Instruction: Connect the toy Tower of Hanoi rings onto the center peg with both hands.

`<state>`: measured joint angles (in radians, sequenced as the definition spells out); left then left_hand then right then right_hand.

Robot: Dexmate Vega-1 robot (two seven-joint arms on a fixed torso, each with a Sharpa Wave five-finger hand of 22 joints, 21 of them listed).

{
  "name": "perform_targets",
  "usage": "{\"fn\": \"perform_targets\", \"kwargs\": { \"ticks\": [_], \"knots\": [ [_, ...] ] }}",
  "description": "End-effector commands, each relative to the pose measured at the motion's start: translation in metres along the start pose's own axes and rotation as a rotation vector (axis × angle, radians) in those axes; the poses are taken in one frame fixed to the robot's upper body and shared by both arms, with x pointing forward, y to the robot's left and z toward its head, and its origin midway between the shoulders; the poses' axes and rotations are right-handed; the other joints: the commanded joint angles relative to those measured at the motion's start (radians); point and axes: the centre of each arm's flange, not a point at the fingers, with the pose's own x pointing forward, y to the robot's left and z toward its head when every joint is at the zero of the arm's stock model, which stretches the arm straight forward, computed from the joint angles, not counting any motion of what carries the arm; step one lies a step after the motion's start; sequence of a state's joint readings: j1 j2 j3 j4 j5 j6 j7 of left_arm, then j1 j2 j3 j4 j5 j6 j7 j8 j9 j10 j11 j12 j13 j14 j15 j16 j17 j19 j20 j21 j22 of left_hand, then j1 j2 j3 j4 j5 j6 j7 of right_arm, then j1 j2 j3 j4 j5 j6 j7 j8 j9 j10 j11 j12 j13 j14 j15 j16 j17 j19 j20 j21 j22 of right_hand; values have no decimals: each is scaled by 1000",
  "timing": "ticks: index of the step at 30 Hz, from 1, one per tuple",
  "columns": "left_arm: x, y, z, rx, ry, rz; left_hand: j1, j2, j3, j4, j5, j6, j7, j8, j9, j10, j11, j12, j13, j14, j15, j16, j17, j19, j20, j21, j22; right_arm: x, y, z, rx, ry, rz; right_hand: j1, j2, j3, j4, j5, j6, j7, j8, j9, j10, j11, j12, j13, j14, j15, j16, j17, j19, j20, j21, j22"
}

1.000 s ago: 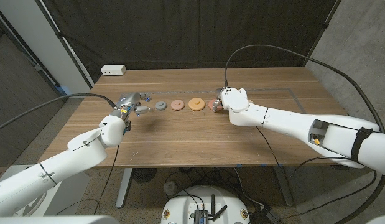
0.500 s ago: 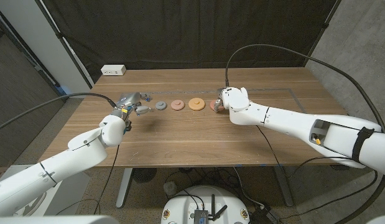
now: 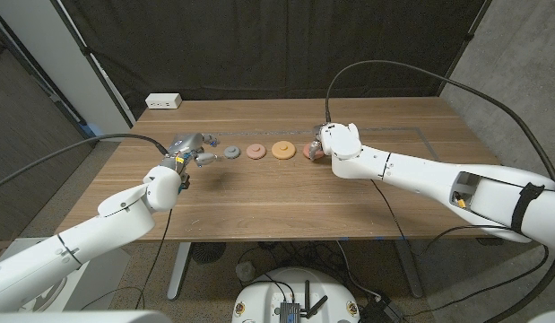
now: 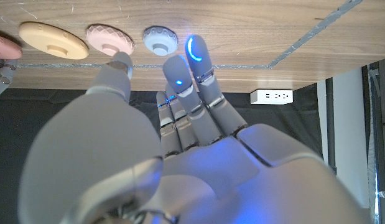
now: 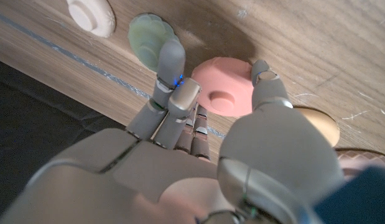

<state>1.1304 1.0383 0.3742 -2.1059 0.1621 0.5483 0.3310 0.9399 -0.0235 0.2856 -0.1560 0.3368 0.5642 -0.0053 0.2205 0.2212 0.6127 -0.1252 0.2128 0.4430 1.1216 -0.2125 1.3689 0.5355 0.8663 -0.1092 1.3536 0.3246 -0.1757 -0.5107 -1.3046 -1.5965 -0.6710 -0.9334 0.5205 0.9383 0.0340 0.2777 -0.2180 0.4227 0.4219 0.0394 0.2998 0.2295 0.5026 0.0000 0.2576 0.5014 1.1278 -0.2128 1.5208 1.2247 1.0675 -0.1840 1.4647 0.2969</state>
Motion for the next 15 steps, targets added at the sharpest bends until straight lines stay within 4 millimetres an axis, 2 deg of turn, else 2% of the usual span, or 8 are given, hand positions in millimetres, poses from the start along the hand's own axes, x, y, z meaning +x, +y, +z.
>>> {"fn": "perform_targets", "kwargs": {
  "ticks": [1, 15],
  "knots": [
    [-2, 1, 1, 2, -2, 4, -2, 10, 3, -3, 4, 7, -2, -6, 1, 9, 2, -2, 3, 1, -6, 5, 3, -3, -100, 10, 0, -12, -14, 2, -4, -12, -9, 37, 66, 63, 58, 8, 116, -105, 7, 3, 135, -123, 6, 15, 12, -6, 7, 4, 7, -38, 8, 0],
    [-3, 2, 2, 3, -7, 3, -1, 10, 3, -4, 5, 9, -3, -6, 1, 9, 4, -3, 3, 2, -6, 6, 4, -6, -100, 17, -3, -23, -26, 5, 14, -42, -41, 34, 67, 73, 58, 16, 122, -106, 6, 2, 148, -121, 6, 19, 19, -7, 6, 3, 14, -39, 10, -4]
  ]
}}
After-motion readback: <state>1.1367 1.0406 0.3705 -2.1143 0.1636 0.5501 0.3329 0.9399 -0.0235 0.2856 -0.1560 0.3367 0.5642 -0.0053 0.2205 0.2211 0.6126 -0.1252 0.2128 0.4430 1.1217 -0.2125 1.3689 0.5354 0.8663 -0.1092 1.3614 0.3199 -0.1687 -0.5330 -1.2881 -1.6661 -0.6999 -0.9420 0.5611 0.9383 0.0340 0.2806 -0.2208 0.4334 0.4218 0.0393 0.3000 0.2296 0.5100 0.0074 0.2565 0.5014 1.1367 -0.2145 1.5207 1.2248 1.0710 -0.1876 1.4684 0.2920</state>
